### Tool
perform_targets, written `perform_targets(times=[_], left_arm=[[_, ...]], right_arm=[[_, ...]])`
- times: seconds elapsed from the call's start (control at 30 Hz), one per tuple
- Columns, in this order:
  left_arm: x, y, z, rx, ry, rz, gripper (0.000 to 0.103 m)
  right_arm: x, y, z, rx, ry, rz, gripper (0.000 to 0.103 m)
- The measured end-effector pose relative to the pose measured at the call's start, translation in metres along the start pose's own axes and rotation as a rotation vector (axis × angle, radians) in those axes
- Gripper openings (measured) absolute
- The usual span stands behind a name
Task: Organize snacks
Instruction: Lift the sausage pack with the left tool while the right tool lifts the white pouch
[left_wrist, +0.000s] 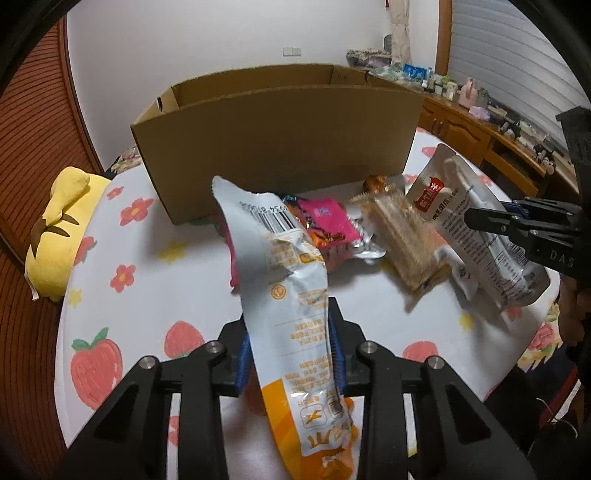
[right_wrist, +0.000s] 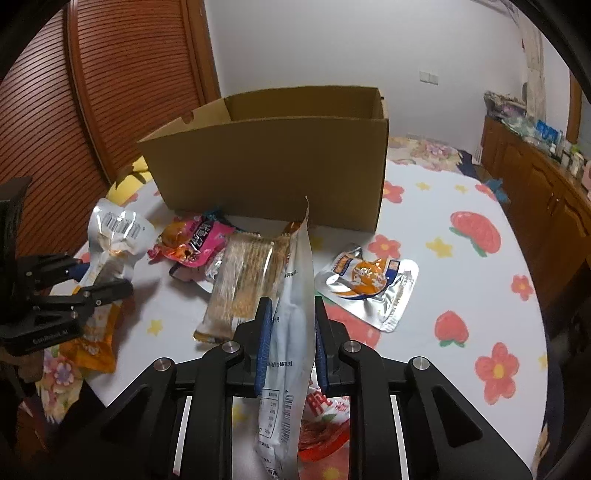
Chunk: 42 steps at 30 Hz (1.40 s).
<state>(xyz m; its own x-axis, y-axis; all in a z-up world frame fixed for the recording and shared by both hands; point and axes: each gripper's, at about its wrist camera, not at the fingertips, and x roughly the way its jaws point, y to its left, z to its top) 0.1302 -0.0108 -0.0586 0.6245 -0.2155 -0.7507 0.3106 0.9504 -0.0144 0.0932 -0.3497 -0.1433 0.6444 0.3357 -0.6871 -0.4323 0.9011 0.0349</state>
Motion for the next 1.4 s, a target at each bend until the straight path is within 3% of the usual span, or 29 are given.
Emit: perform_targets(times=[0.4, 0.77, 1.0, 1.4], left_arm=[[-0.016, 0.008, 0.008, -0.033, -0.100, -0.014, 0.028], [-0.045, 0.009, 0.021, -0.057, -0.186, -0.036, 0.028], [-0.069, 0.011, 0.053, -0.038, -0.253, -0.049, 0.028], [-0.077, 0.030, 0.139, -0.004, -0.327, -0.018, 0.028]], right_arm=[[-0.040, -0.014, 0.021, 0.025, -0.116, 0.032, 0.018], [-0.057, -0.019, 0.039, 0.028, -0.161, 0.061, 0.018], [-0.067, -0.013, 0.067, -0.008, -0.198, 0.061, 0.018], [-0.053, -0.008, 0.150, -0.074, -0.255, 0.084, 0.018]])
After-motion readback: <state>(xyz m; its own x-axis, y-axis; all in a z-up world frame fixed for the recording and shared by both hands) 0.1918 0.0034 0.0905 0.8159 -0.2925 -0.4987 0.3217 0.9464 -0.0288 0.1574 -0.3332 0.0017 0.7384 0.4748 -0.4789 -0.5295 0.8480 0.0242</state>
